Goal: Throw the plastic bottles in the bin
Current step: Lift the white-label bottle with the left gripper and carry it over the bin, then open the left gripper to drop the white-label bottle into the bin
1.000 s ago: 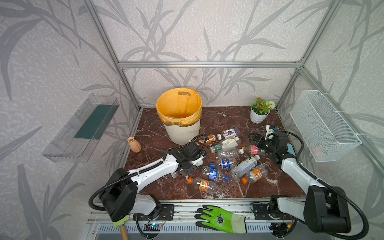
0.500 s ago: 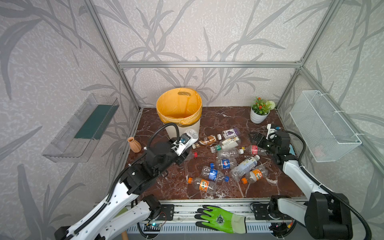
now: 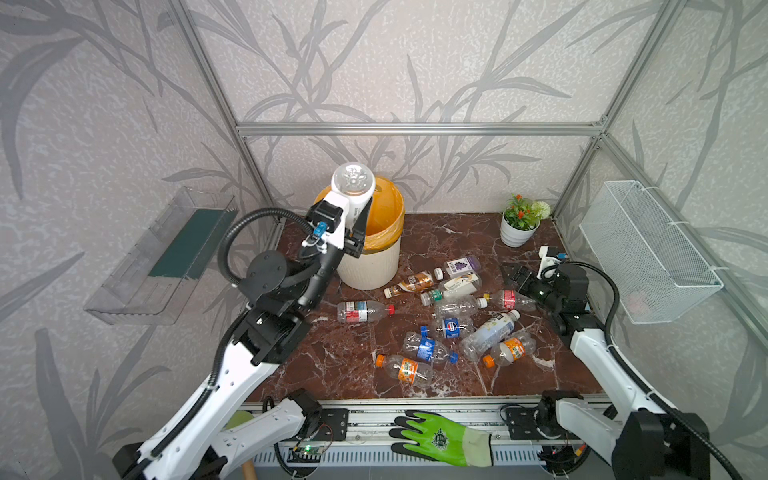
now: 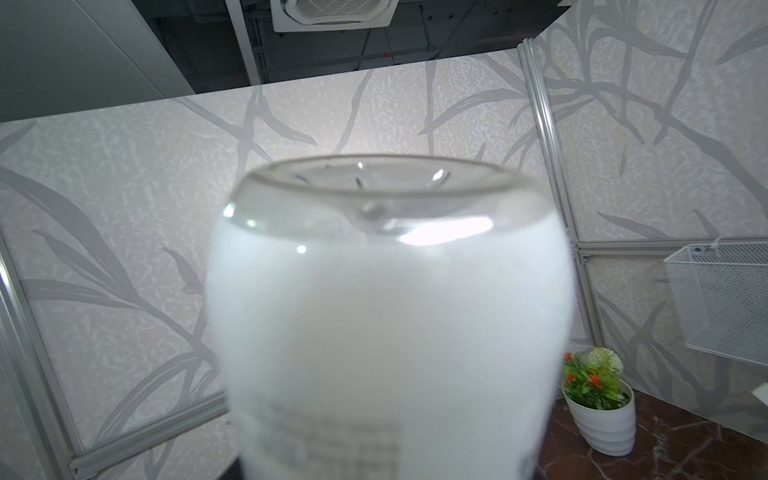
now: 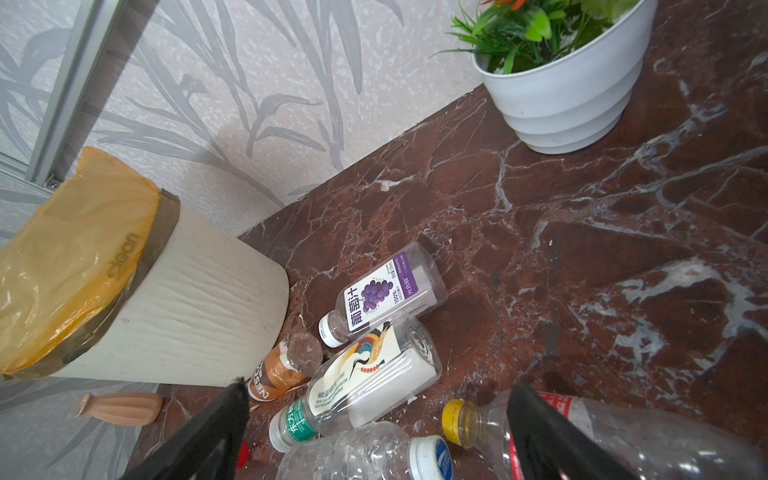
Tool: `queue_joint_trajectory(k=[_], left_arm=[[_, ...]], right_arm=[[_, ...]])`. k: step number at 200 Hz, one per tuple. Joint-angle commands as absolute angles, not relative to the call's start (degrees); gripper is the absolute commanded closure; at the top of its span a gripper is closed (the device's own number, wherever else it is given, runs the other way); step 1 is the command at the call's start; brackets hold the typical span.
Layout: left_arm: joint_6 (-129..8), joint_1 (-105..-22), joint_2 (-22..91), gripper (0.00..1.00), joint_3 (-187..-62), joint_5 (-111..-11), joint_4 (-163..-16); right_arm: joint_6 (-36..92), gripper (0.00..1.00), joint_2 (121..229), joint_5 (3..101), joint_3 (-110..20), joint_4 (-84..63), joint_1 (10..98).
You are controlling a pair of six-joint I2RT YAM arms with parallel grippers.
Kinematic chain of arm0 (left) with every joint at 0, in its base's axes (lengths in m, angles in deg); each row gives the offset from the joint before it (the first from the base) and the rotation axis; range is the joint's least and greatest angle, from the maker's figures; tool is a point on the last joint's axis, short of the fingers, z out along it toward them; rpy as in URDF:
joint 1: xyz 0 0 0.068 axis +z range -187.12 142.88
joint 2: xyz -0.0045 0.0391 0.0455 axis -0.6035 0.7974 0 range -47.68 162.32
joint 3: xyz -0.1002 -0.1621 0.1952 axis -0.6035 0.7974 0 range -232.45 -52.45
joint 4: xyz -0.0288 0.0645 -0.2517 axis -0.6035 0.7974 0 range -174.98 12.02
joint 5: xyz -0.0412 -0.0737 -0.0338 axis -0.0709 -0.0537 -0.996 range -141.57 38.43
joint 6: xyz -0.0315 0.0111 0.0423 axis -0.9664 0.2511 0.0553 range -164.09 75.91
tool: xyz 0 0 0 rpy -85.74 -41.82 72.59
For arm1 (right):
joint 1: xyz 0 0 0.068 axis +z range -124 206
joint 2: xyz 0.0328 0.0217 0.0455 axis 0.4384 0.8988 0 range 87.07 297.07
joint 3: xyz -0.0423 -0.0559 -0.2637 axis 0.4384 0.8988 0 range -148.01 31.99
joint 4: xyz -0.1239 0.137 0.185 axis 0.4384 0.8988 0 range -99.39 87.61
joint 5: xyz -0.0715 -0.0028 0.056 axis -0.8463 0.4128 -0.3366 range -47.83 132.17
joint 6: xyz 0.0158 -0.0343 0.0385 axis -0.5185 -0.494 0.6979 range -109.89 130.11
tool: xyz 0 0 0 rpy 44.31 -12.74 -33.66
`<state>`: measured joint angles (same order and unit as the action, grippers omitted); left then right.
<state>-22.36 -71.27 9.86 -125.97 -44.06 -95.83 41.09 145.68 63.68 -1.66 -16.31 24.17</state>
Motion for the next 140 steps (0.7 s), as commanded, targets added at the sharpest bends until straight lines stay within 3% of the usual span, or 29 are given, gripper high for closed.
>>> queue_joint_trajectory(k=[1, 14, 25, 63, 140], left_arm=[[-28.47, -64.74, 17.42, 0.61, -128.75, -47.70, -98.09], [-34.84, -59.96, 22.11, 0.55, -130.05, -48.27, -95.71], [-40.00, -57.09, 25.77, 0.38, -130.82, -48.32, -93.45], [-44.41, -55.09, 28.20, 0.02, -134.71, -49.46, -88.78], [-45.49, -56.05, 7.48, 0.01, -126.36, -54.63, -88.62]], right_arm=[[40.25, 0.03, 143.44, 63.69, -2.66, -14.15, 24.09], [40.68, 0.03, 143.20, 63.94, -2.48, -14.24, 24.07], [40.90, 0.03, 143.32, 64.32, -2.44, -14.42, 24.07], [38.01, 0.05, 144.16, 62.39, -4.92, -9.57, 24.42], [39.61, 0.05, 149.34, 59.06, -7.93, -8.63, 30.22]])
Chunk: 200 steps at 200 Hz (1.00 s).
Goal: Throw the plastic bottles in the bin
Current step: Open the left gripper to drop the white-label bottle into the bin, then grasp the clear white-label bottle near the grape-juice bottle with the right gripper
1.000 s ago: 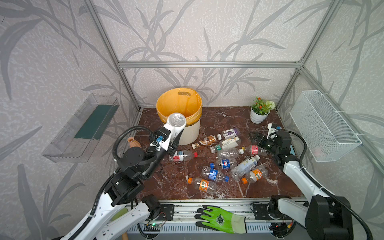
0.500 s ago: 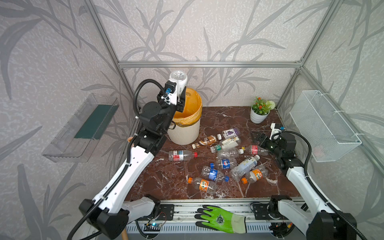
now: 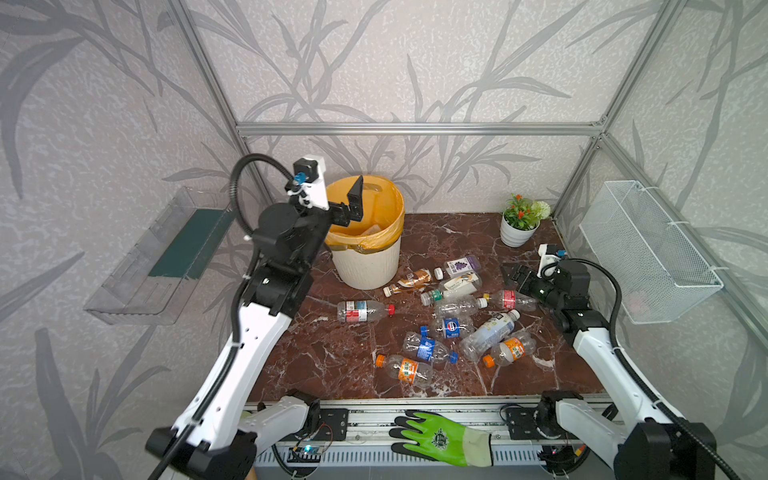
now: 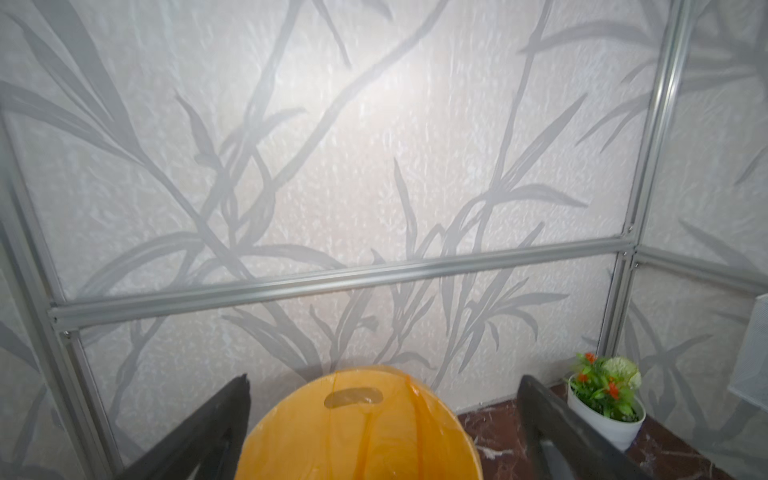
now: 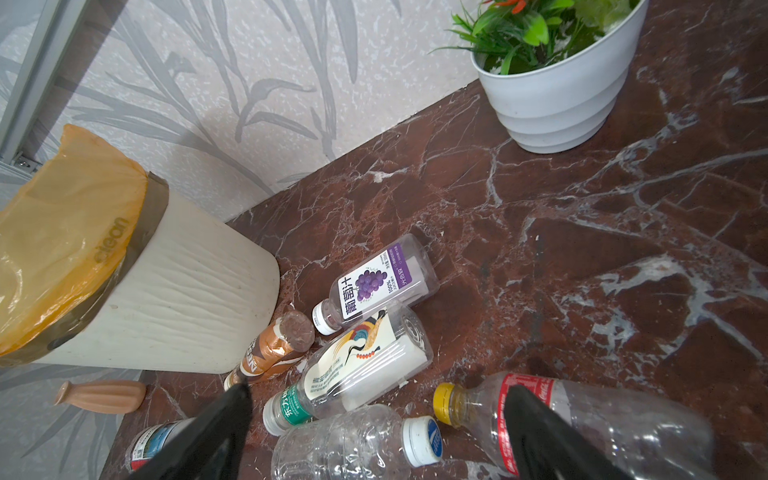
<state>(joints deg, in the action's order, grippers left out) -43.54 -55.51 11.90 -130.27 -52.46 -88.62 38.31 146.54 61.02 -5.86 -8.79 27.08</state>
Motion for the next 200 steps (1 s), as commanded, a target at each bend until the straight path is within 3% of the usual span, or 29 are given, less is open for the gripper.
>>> queue_joint_trajectory(k=[1, 72, 133, 200], left_arm=[[-45.54, -56.08, 7.28, 0.01, -126.14, -54.64, -88.51], [-46.70, -60.08, -3.44, 0.01, -111.22, -51.25, -76.57], [-50.50, -60.65, -9.51, 0.01, -100.14, -45.17, -70.17], [-50.56, -60.61, -9.75, 0.01, -96.97, -43.31, -69.24]], right_arm=[[39.71, 0.06, 149.54, 58.92, -7.97, -8.70, 30.44], [48.17, 0.06, 161.45, 52.19, -12.17, -9.21, 40.94], [52.01, 0.04, 170.86, 50.19, -15.64, -8.62, 43.47], [53.96, 0.03, 178.14, 48.75, -20.08, -6.58, 45.16]])
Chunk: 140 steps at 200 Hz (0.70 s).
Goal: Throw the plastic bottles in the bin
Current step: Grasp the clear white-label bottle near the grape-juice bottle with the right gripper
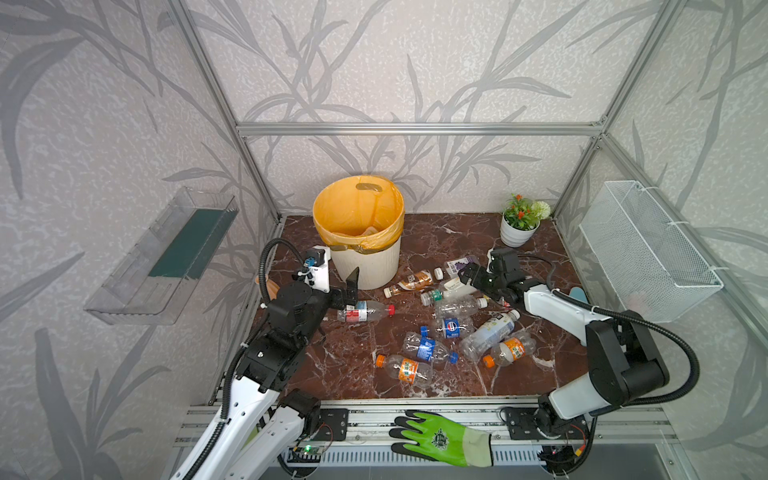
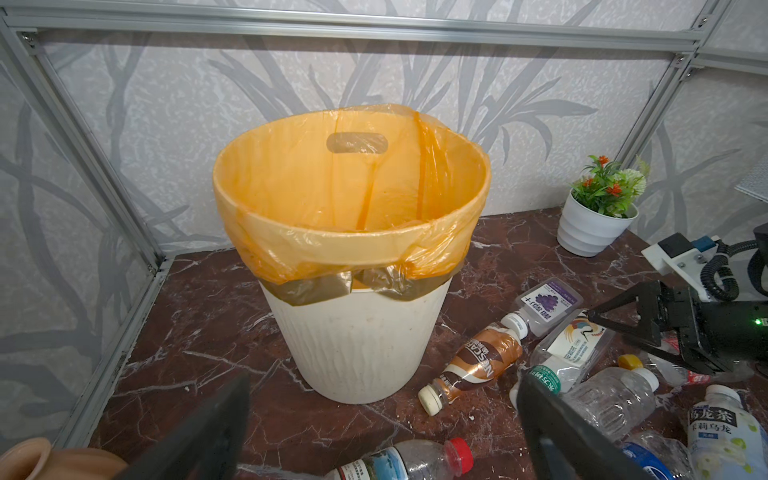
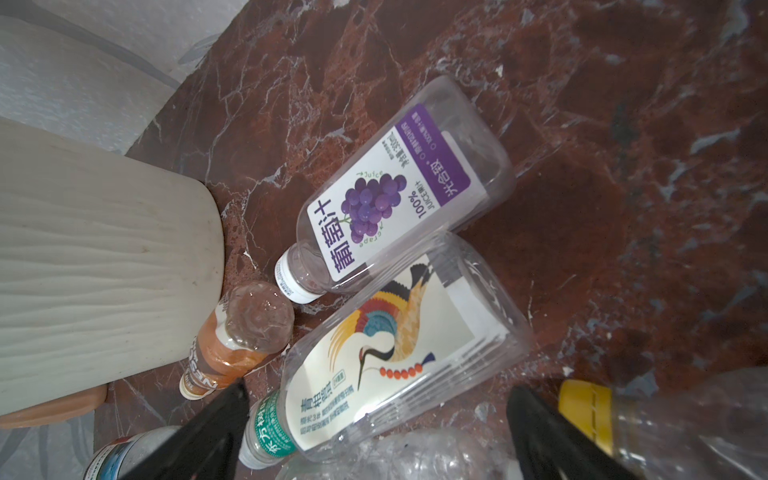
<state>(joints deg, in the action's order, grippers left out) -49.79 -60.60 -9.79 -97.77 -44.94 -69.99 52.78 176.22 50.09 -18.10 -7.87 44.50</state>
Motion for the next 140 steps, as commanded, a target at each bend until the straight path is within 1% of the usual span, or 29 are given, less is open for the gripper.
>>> queue_joint_trajectory(k=[1, 48, 89, 140], left_arm=[[-50.58, -60.64, -9.73, 0.01, -96.95, -43.31, -69.29], [-50.50, -60.65, -9.03, 0.01, -96.87, -42.16, -68.56], [-50.09, -60.62, -8.99, 0.01, -96.70, -41.29, -68.15], [-49.17, -60.61, -8.67, 0.01, -96.62, -40.43, -68.01]], right_arm=[[54.01, 0.03, 178.31, 48.80, -20.15, -6.67, 45.20], [54.47, 0.03, 183.52, 49.59, -23.30, -5.29, 45.95], [54.49, 0.01, 188.82, 49.72, -26.52, -4.21, 46.12], [58.01, 0.01, 193.35, 50.30, -27.47, -7.18, 46.21]])
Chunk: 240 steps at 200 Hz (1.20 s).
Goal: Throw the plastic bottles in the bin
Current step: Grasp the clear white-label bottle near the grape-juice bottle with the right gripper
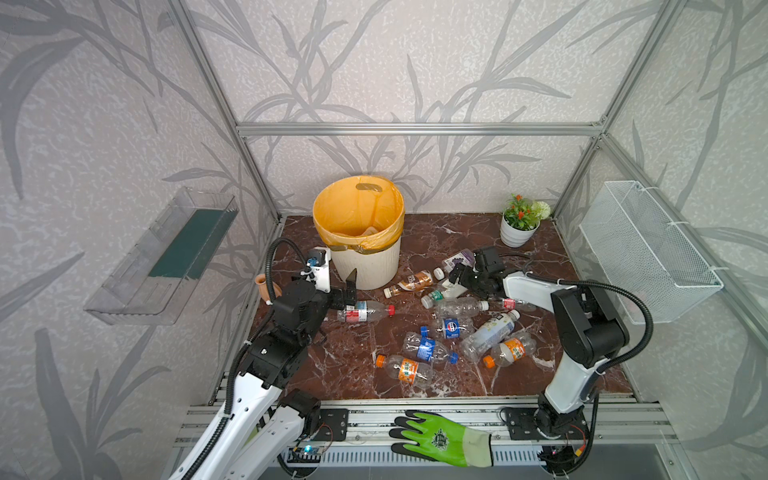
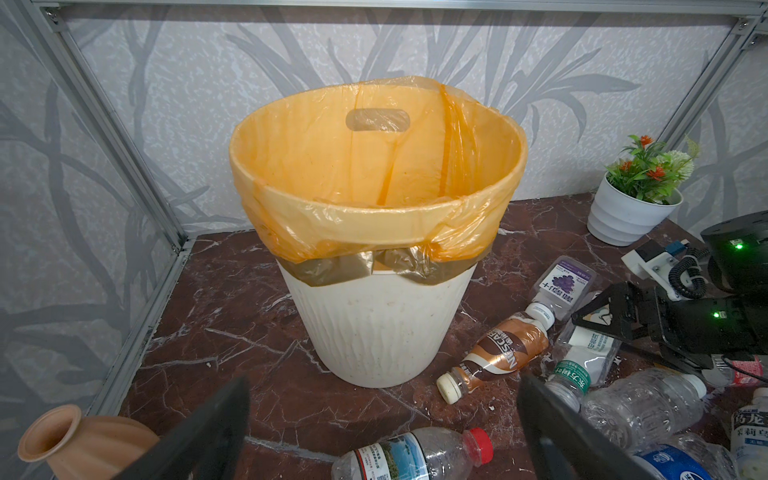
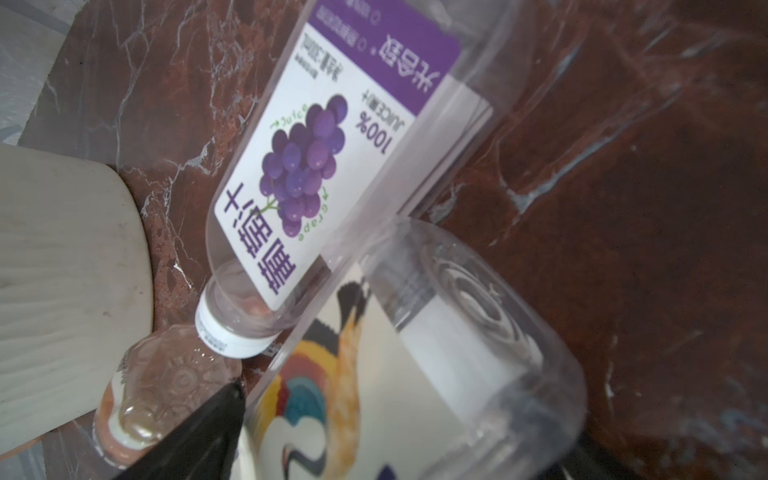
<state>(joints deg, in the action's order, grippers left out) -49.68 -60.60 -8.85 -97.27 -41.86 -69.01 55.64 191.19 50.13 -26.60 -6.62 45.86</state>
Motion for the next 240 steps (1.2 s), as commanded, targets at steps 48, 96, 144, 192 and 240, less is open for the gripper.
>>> queue_joint_trajectory(k=[48, 96, 144, 192, 240], left_arm=[[-48.75, -60.54, -8.39, 0.01, -96.60, -40.34, -67.76], [-48.58, -60.63, -8.49, 0.01, -96.68, -40.08, -67.47], [-48.58, -60.62, -8.62, 0.01, -96.83, -39.89, -66.87], [-48.57, -60.63, -8.92, 0.01, -96.75, -39.62, -66.63], [-48.58, -60.62, -9.18, 0.01, -96.72, -39.53, -66.27]], right_arm=[[60.70, 0.03, 195.81, 51.56, -27.48, -10.82, 46.37], [63.95, 0.18, 195.75, 52.15, -25.75, -14.99, 46.37], [67.76, 0.29, 194.54, 52.10, -23.84, -19.63, 46.30], [70.16, 0.39, 193.12, 52.36, -23.29, -22.45, 46.30], [72.94, 0.45, 191.58, 52.37, -22.15, -26.23, 46.21]])
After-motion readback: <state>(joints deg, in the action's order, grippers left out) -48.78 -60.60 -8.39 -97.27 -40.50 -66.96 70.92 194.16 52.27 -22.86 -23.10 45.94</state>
